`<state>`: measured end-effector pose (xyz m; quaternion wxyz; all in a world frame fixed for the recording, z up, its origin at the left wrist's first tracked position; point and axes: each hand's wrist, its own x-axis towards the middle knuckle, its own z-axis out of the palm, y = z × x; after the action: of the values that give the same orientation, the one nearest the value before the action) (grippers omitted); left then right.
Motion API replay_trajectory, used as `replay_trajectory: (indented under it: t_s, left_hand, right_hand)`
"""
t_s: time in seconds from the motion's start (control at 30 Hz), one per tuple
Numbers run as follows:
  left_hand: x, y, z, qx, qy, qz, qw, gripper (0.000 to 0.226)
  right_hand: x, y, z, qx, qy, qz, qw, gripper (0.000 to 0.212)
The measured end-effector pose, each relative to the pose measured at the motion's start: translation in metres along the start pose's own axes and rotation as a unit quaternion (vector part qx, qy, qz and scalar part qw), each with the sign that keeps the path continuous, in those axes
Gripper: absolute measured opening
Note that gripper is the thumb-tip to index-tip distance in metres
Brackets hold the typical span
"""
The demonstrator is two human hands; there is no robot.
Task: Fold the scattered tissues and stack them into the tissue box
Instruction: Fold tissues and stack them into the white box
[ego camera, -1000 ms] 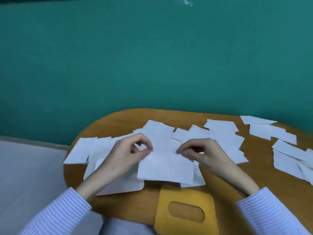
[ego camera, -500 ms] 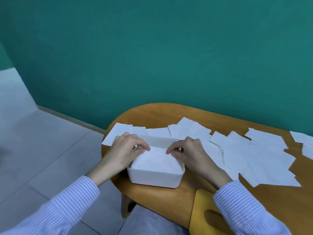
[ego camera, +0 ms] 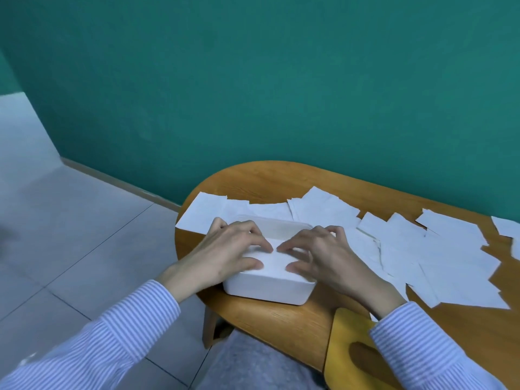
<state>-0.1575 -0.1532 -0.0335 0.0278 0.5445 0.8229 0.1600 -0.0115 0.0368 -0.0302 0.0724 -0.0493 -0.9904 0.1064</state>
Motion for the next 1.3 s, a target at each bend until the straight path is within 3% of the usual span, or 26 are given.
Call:
replay_trajectory:
  t_s: [0.17, 0.43, 0.6, 0.73, 0.83, 1.1, 1.3]
  left_hand:
    - [0.011, 0.003, -0.001, 0.027, -0.078, -0.026, 0.996, 0.034]
    - [0.021, 0.014, -0.009, 0.089, -0.128, -0.023, 0.988, 0.034]
    - [0.019, 0.037, -0.005, 0.052, 0.022, -0.024, 0.998, 0.032]
    - [0.029, 0.075, 0.011, 0.054, 0.092, 0.030, 0.994, 0.038]
    - [0.047, 0.109, 0.035, 0.058, 0.091, 0.071, 0.992, 0.039]
    - [0.099, 0.189, 0.102, 0.047, 0.010, 0.115, 0.992, 0.045]
    - [0.116, 0.204, 0.143, 0.080, -0.075, 0.144, 0.984, 0.055]
  right_hand:
    - [0.011, -0.007, -0.001, -0.039, -0.104, 0.032, 0.993, 0.045]
    - [0.016, -0.004, 0.004, -0.046, -0.104, 0.014, 0.993, 0.041]
    - [-0.013, 0.013, 0.001, 0.070, 0.041, 0.000, 0.997, 0.026]
    - [-0.056, 0.037, -0.015, 0.046, 0.147, 0.048, 0.987, 0.024]
    - [-0.093, 0.066, -0.020, -0.006, 0.170, 0.096, 0.981, 0.023]
    - [-0.168, 0.142, -0.007, -0.034, 0.122, 0.231, 0.965, 0.024]
    - [-0.182, 0.165, 0.014, -0.041, 0.021, 0.238, 0.970, 0.049]
